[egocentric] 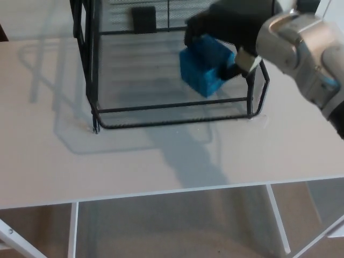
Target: The robot walks towards a desk on which a file tray is kept in the middle and a cube is kept to its right. The robot lifts the cube using its right hand and places it on the file tray.
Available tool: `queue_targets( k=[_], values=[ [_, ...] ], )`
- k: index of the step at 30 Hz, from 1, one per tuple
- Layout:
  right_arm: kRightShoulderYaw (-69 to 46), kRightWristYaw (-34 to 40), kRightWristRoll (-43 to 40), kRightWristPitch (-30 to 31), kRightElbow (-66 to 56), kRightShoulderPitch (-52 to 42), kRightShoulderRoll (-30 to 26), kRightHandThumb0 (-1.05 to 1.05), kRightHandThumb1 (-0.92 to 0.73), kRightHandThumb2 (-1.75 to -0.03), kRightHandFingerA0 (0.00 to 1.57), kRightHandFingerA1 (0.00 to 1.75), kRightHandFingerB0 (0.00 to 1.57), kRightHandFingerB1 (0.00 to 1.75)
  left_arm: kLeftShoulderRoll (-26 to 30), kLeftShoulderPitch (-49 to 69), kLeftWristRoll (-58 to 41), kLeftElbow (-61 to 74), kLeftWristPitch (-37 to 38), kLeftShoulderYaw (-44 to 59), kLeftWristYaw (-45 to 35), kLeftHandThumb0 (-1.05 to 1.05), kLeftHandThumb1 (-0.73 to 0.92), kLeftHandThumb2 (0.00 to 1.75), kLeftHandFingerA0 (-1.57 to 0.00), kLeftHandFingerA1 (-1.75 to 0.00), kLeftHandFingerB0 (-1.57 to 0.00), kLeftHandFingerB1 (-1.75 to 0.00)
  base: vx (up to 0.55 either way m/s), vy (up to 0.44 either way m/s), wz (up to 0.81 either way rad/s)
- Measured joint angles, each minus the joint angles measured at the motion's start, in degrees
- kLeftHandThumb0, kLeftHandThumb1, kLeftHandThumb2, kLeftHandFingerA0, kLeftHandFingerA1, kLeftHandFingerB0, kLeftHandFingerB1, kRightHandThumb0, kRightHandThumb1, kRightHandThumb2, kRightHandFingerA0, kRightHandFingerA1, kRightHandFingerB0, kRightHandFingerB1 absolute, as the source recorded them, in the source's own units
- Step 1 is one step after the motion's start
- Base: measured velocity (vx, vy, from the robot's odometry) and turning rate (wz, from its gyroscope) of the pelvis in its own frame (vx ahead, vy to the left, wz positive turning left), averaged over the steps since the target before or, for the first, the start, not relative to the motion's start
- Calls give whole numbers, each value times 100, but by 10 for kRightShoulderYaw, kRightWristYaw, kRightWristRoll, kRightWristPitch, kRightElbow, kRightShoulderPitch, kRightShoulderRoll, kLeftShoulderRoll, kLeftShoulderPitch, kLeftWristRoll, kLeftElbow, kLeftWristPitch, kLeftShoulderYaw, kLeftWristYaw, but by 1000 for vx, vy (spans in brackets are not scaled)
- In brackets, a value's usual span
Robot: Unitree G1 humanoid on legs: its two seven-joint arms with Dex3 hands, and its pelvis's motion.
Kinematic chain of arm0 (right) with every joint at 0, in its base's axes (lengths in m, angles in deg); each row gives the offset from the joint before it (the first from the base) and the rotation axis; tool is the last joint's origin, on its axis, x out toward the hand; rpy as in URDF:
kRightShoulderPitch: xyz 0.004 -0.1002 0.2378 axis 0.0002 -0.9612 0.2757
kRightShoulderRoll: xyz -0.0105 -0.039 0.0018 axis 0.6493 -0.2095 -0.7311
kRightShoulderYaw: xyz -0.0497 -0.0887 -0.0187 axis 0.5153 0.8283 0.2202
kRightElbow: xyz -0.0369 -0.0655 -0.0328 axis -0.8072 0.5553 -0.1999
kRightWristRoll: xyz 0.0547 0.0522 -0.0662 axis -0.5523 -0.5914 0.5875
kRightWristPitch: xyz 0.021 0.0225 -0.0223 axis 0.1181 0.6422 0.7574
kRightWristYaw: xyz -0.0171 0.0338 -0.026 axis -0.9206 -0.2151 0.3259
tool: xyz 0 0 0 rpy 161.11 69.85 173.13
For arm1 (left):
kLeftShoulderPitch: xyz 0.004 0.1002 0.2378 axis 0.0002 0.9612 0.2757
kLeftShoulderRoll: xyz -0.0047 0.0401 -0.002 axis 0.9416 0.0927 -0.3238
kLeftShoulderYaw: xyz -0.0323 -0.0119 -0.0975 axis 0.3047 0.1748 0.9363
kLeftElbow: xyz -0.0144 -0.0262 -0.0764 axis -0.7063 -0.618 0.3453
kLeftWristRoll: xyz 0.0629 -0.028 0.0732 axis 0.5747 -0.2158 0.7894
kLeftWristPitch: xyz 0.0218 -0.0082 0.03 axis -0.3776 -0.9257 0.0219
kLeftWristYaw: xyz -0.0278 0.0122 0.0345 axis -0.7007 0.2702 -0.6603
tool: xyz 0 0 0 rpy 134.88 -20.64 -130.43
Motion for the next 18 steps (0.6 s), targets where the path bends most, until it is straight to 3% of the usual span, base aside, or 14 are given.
queue_targets(
  k=[2,4,5,6,7,8,9,13,14,17,18],
  values=[
    [0,-7,1,7,4,4,4,-28,-64,-64,83,133,80,61,0,-1,0,0,0,0,0,-71,90,67,-39,-51,-26,-39,0,0,0],
    [-1,-11,2,15,5,4,9,-28,-64,-64,83,133,80,61,0,-1,0,0,0,0,0,-71,90,67,-39,-51,-26,-39,0,0,0],
    [-1,-12,3,19,5,4,12,-36,-65,-62,83,139,51,42,0,-1,0,0,0,1,0,-70,91,67,-39,-49,-26,-39,0,0,0],
    [-1,-9,5,22,5,4,14,-42,-62,-61,83,133,30,37,0,-1,0,0,0,1,0,-70,90,67,-39,-49,-26,-39,0,0,0],
    [-1,-3,9,23,5,3,15,-48,-67,-60,7,74,9,31,0,-1,0,0,0,1,0,-70,91,67,-39,-50,-27,-39,0,0,0],
    [0,1,12,26,3,1,16,-56,-53,-82,0,15,0,22,0,-1,0,0,0,1,0,-70,91,67,-38,-49,-26,-39,0,0,0],
    [2,5,17,31,1,-2,18,-73,-48,-73,0,0,0,3,0,0,0,0,0,1,0,-69,91,67,-39,-49,-26,-38,0,0,0],
    [15,10,46,53,-28,-1,17,-75,-42,-67,0,0,0,0,0,-3,0,-6,0,-1,0,-71,92,68,-40,-48,-25,-38,0,0,0],
    [16,9,50,54,-30,3,17,-88,-53,-82,0,20,0,0,0,-4,1,-9,0,-3,0,-71,92,68,-40,-49,-26,-39,0,0,0],
    [15,-1,60,62,-36,28,11,-86,-53,-87,0,25,0,7,1,-6,4,-15,0,-9,0,-71,92,68,-42,-49,-27,-38,0,0,0],
    [14,-4,62,64,-37,36,9,-82,-48,-88,0,36,0,14,1,-6,5,-16,0,-11,1,-70,92,68,-40,-49,-26,-38,0,0,0]
  ],
)
